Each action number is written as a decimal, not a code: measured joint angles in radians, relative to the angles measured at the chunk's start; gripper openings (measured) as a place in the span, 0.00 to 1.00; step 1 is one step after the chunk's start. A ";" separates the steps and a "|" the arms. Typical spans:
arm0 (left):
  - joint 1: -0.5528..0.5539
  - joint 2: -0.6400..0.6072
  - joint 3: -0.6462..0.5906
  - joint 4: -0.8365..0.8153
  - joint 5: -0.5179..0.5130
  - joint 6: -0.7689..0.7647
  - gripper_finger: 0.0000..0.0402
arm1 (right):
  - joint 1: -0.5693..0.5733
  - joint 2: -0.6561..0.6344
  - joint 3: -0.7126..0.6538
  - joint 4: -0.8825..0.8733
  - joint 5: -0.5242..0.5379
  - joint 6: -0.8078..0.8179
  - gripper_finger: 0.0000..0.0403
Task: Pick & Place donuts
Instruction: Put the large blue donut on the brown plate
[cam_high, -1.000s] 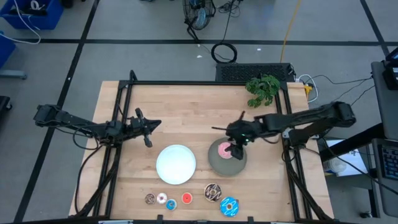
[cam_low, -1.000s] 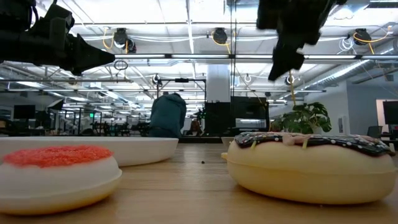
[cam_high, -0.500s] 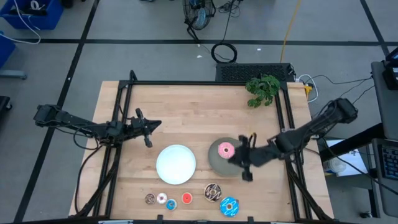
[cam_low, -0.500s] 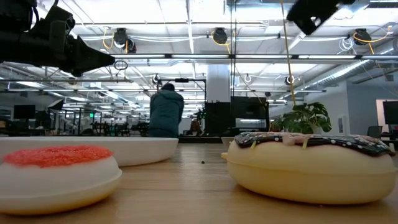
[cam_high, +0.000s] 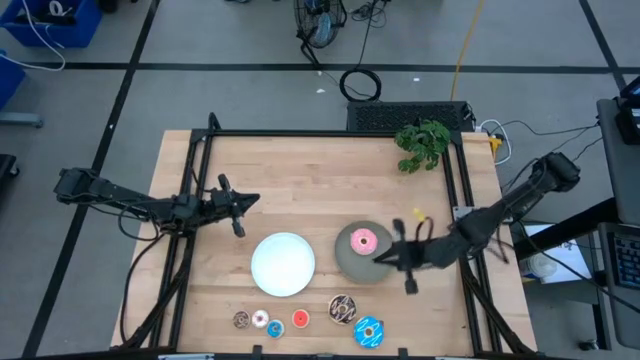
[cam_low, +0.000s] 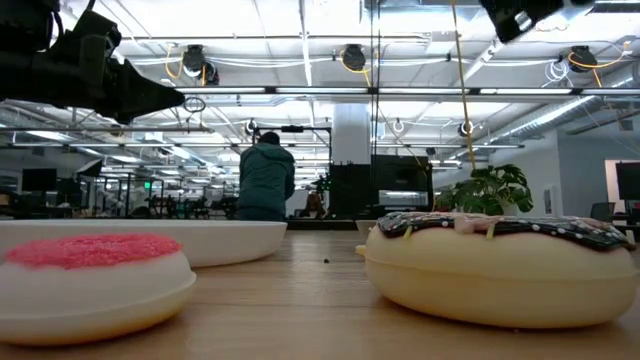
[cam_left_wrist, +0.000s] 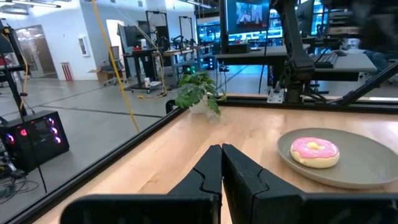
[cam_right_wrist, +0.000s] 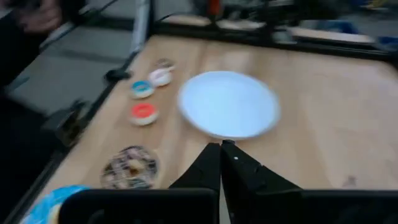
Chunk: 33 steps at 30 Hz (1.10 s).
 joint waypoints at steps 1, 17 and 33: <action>0.000 0.000 0.000 -0.003 0.000 0.000 0.04 | -0.001 -0.040 -0.043 0.034 0.015 0.010 0.00; 0.000 0.000 0.000 -0.005 0.000 0.000 0.04 | -0.002 -0.482 -0.573 0.548 0.025 -0.065 0.00; 0.000 0.000 0.000 -0.004 0.000 -0.004 0.04 | -0.001 -0.470 -0.606 0.650 -0.012 -0.054 0.00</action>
